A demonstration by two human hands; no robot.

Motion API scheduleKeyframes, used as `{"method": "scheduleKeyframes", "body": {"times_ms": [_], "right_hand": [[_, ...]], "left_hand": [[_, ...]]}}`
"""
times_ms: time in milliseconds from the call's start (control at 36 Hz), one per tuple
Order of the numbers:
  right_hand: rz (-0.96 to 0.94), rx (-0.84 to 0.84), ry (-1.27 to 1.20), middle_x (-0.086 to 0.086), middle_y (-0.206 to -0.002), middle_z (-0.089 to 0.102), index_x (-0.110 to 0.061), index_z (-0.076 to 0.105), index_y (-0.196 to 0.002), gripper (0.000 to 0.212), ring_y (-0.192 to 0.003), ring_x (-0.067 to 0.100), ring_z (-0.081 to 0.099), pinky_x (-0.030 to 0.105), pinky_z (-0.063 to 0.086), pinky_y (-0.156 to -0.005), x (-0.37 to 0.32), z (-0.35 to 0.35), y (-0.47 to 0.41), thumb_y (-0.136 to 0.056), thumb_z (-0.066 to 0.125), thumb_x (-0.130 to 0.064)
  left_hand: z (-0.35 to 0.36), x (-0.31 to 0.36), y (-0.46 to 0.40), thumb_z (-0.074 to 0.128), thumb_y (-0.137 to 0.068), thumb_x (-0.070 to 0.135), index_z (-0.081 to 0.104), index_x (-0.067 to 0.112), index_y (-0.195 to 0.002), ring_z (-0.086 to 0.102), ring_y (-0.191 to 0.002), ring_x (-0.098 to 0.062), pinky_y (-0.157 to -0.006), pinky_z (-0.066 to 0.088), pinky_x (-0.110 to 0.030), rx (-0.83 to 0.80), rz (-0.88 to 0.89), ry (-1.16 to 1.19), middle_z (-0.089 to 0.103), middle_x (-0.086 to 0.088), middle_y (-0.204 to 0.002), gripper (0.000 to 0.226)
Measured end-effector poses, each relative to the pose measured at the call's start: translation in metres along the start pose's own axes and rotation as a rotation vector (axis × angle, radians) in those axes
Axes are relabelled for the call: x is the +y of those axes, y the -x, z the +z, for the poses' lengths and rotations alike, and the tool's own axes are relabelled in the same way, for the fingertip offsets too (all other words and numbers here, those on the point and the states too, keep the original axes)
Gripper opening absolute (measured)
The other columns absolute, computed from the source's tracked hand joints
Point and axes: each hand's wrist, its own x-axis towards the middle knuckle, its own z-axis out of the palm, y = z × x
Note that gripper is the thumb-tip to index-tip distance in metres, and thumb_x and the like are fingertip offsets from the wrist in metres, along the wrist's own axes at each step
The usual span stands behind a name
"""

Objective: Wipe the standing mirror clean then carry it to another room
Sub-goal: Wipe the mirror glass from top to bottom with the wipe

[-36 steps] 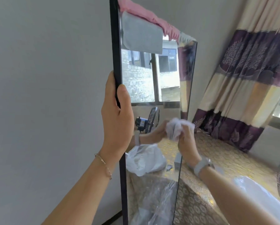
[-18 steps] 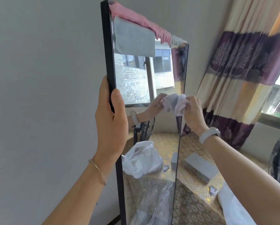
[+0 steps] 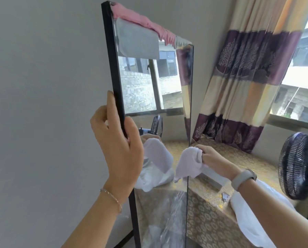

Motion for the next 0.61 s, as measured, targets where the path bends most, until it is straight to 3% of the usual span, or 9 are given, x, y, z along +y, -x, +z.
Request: {"method": "scheduleKeyframes", "body": {"times_ms": [56,111,194,278,333,417,500,556,611], "right_hand": [[-0.043,-0.110,-0.167,0.008,-0.068,0.053,0.000,0.062,-0.084,0.031,-0.058,0.016,0.046,0.017,0.036,-0.048,-0.016,-0.008,0.016,-0.088,0.033,0.012],[-0.069,-0.197,-0.267,0.006,-0.061,0.049,-0.012,0.067,-0.071,0.045,-0.052,0.015,0.038,0.018,0.029,-0.044,-0.025,-0.012,0.028,-0.090,0.034,0.012],[-0.057,-0.273,-0.354,-0.006,-0.047,0.052,-0.012,0.067,-0.066,0.051,-0.040,0.005,0.041,0.013,0.027,-0.039,-0.035,-0.009,0.038,-0.090,0.032,0.015],[-0.023,-0.324,-0.448,-0.001,-0.052,0.060,0.000,0.062,-0.078,0.033,-0.042,0.006,0.053,0.015,0.040,-0.038,-0.045,-0.002,0.047,-0.091,0.033,0.011],[0.018,-0.316,-0.496,0.004,-0.059,0.060,-0.004,0.064,-0.072,0.036,-0.049,0.013,0.054,0.021,0.042,-0.044,-0.046,0.001,0.049,-0.091,0.036,0.008],[0.127,-0.247,-0.626,0.005,-0.052,0.054,-0.005,0.057,-0.059,0.041,-0.043,0.012,0.052,0.020,0.041,-0.042,-0.042,0.002,0.050,-0.090,0.033,0.008],[0.179,-0.185,-0.645,0.004,-0.053,0.056,-0.003,0.049,-0.065,0.034,-0.045,0.011,0.056,0.019,0.046,-0.045,-0.037,0.001,0.054,-0.092,0.029,0.006],[0.214,-0.152,-0.612,0.003,-0.057,0.057,-0.008,0.054,-0.064,0.036,-0.051,0.012,0.056,0.022,0.048,-0.051,-0.034,-0.001,0.060,-0.093,0.035,0.002],[0.216,-0.186,-0.631,0.004,-0.054,0.054,-0.010,0.060,-0.052,0.038,-0.047,0.010,0.054,0.022,0.047,-0.050,-0.031,-0.006,0.065,-0.082,0.046,0.008]], "left_hand": [[-0.003,0.003,0.016,0.037,-0.091,0.021,0.032,0.013,-0.137,0.037,-0.113,-0.018,-0.099,0.032,-0.035,0.014,0.159,-0.119,0.037,-0.006,-0.122,0.047],[-0.004,0.006,0.031,0.043,-0.086,0.017,0.042,0.014,-0.125,0.046,-0.108,-0.027,-0.091,0.040,-0.047,-0.062,0.367,-0.137,0.040,-0.006,-0.117,0.039],[0.002,0.007,0.053,0.048,-0.082,0.017,0.046,0.018,-0.118,0.045,-0.110,-0.015,-0.091,0.043,-0.037,-0.374,0.460,-0.039,0.042,0.000,-0.118,0.036],[0.014,0.000,0.068,0.051,-0.084,0.038,0.035,0.024,-0.130,0.044,-0.115,-0.010,-0.092,0.048,-0.032,-0.754,0.292,0.024,0.033,0.009,-0.129,0.050],[0.021,-0.005,0.077,0.059,-0.081,0.043,0.024,0.029,-0.136,0.037,-0.121,-0.008,-0.097,0.042,-0.027,-0.909,0.173,0.073,0.026,0.013,-0.133,0.067],[0.029,-0.009,0.085,0.065,-0.082,0.028,0.024,0.028,-0.138,0.037,-0.114,-0.005,-0.093,0.037,-0.018,-0.978,-0.004,0.162,0.031,0.013,-0.127,0.070],[0.033,-0.010,0.086,0.070,-0.078,0.025,0.046,0.024,-0.129,0.054,-0.087,0.008,-0.076,0.041,-0.007,-0.949,-0.158,0.244,0.050,0.024,-0.104,0.056],[0.034,-0.011,0.082,0.074,-0.074,0.025,0.055,0.027,-0.120,0.061,-0.086,0.011,-0.073,0.047,-0.007,-1.026,-0.353,0.375,0.061,0.022,-0.100,0.049],[0.035,-0.011,0.079,0.074,-0.074,0.023,0.057,0.033,-0.112,0.064,-0.092,0.003,-0.078,0.052,-0.015,-1.128,-0.486,0.485,0.065,0.015,-0.106,0.042]]}}
